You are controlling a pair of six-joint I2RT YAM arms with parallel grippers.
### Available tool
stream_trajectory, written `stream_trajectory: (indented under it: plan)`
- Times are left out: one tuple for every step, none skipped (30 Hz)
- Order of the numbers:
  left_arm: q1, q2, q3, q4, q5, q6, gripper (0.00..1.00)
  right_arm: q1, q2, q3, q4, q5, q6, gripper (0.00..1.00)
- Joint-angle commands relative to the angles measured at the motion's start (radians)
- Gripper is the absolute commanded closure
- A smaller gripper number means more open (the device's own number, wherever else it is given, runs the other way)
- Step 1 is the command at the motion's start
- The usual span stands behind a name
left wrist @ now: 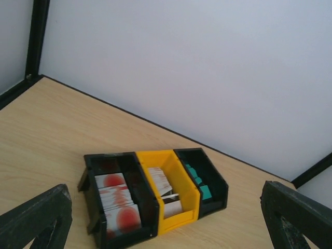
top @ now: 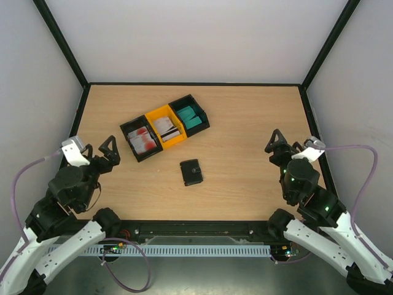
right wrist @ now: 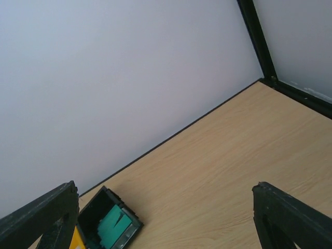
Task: Put the credit cards into the card holder
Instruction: Reset both arms
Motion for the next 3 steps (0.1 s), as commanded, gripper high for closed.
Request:
stream_trajectory:
  plan:
    - [0.0, -0.012, 0.017, -0.071, -0.075, 0.015, 0.0, -0.003, -0.009, 0.006, -0.079, 0.076, 0.064, 0.11]
    - [0.0, -0.009, 0.018, -0.075, -0.083, 0.007, 0.0, -0.003, -0.008, 0.003, -0.078, 0.077, 0.065, 0.11]
    - [0.0, -0.008, 0.018, -0.075, -0.084, 0.006, 0.0, -0.004, -0.005, 0.0, -0.075, 0.077, 0.065, 0.11]
